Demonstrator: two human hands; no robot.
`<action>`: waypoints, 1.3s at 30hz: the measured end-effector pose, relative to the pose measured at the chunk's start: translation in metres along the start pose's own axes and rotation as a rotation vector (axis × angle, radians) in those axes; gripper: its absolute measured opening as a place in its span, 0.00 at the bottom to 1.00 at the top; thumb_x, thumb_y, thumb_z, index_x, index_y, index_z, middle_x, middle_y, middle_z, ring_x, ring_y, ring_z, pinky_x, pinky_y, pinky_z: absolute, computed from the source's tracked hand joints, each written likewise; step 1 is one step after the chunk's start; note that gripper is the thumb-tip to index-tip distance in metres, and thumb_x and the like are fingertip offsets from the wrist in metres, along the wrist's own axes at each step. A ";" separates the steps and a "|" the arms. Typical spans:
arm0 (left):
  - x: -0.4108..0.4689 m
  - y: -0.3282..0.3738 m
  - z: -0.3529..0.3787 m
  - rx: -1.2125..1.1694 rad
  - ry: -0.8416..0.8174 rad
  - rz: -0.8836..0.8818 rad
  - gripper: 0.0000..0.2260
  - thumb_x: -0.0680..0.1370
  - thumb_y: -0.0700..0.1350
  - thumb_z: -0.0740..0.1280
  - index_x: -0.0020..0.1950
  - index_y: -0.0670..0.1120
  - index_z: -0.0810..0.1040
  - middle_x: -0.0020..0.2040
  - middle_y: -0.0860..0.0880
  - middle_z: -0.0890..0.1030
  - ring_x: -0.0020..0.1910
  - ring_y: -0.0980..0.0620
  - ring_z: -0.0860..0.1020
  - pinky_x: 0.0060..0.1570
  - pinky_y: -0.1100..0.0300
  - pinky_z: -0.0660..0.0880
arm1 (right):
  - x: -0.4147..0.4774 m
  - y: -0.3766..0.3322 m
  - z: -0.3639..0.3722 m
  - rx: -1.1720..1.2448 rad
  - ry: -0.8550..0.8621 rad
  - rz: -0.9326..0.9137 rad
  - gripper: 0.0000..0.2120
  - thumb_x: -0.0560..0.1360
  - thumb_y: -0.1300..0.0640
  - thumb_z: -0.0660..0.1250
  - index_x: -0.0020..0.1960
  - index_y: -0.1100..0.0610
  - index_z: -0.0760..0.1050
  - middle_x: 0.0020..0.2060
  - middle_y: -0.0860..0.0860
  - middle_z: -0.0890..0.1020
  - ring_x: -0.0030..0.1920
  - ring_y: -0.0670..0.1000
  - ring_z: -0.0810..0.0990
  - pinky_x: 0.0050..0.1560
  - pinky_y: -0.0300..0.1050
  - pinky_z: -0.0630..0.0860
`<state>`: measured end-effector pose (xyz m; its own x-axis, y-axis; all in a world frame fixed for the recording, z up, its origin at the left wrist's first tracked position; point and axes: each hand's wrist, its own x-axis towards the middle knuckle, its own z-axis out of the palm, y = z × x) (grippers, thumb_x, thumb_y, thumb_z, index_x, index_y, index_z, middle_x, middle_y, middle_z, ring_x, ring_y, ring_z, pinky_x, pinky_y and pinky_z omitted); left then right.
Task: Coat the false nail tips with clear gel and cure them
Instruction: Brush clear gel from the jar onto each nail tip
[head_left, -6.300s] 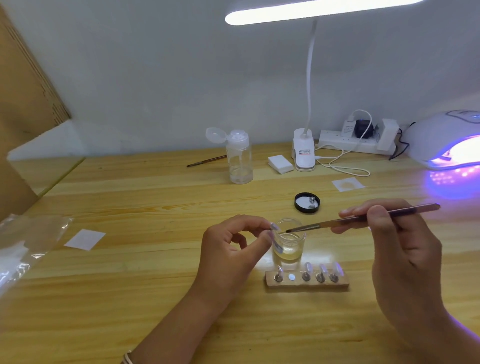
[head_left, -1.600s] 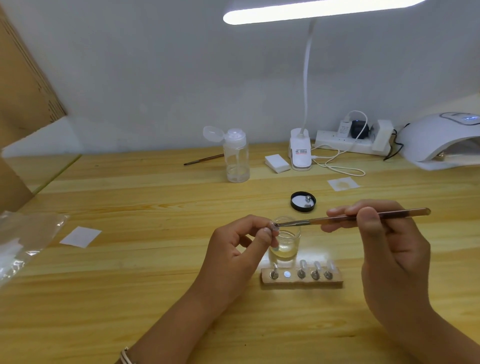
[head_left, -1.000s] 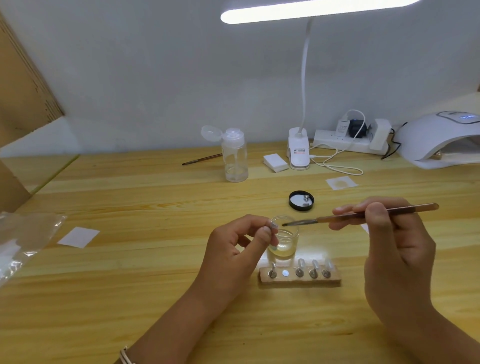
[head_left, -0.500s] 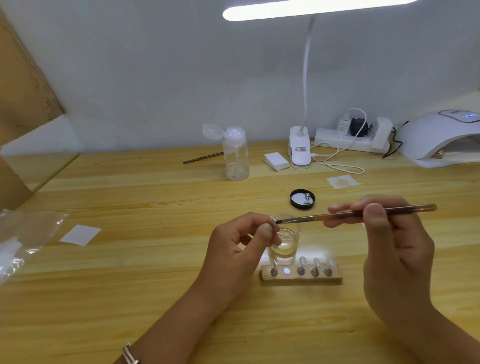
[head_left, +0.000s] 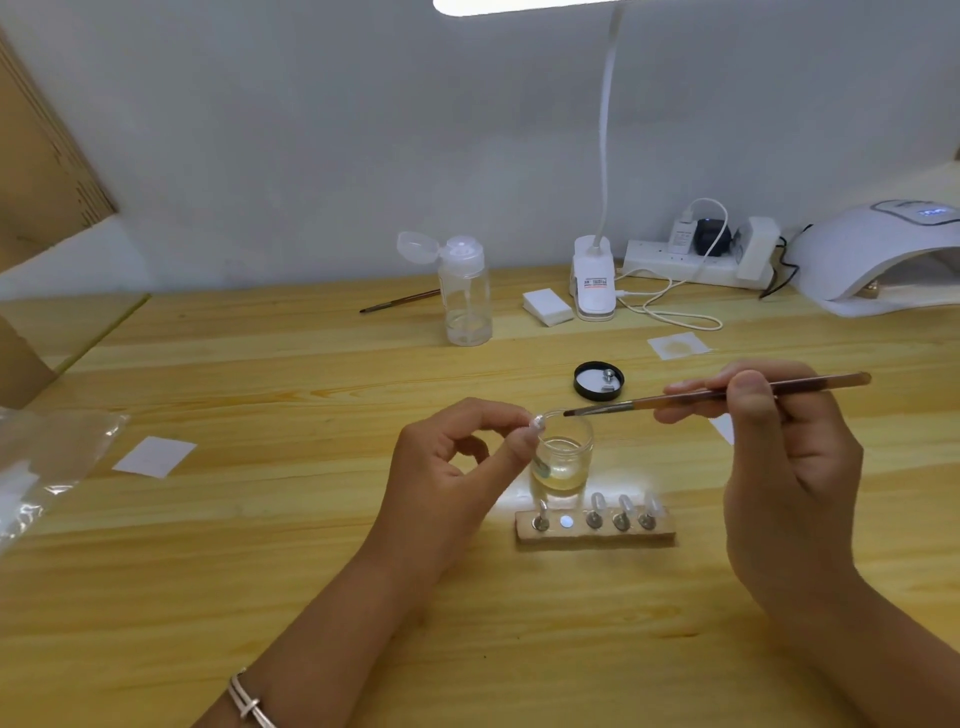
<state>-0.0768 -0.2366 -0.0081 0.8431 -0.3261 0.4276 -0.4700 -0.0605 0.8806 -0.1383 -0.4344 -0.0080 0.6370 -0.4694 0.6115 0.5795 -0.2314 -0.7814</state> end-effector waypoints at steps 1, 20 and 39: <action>0.000 0.002 -0.001 0.012 -0.013 0.017 0.03 0.73 0.43 0.72 0.45 0.49 0.84 0.43 0.53 0.84 0.46 0.53 0.81 0.43 0.58 0.75 | 0.001 0.001 -0.001 -0.004 0.007 0.006 0.08 0.84 0.58 0.57 0.50 0.55 0.75 0.41 0.49 0.85 0.42 0.51 0.85 0.53 0.35 0.75; -0.009 -0.003 0.014 0.461 -0.311 0.106 0.03 0.71 0.48 0.72 0.43 0.53 0.81 0.43 0.58 0.82 0.50 0.57 0.77 0.54 0.64 0.62 | 0.005 0.002 -0.002 -0.039 0.023 0.052 0.13 0.81 0.50 0.59 0.50 0.59 0.74 0.42 0.48 0.85 0.41 0.51 0.85 0.56 0.43 0.77; -0.008 -0.014 0.012 0.464 -0.363 0.001 0.06 0.72 0.50 0.74 0.43 0.58 0.78 0.41 0.58 0.80 0.47 0.57 0.76 0.52 0.59 0.70 | 0.004 0.001 -0.001 -0.091 0.011 0.046 0.10 0.80 0.48 0.59 0.47 0.52 0.75 0.40 0.46 0.85 0.42 0.51 0.85 0.56 0.46 0.77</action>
<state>-0.0797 -0.2442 -0.0266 0.7379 -0.6235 0.2586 -0.6047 -0.4403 0.6637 -0.1360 -0.4375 -0.0067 0.6560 -0.4906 0.5736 0.5007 -0.2858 -0.8171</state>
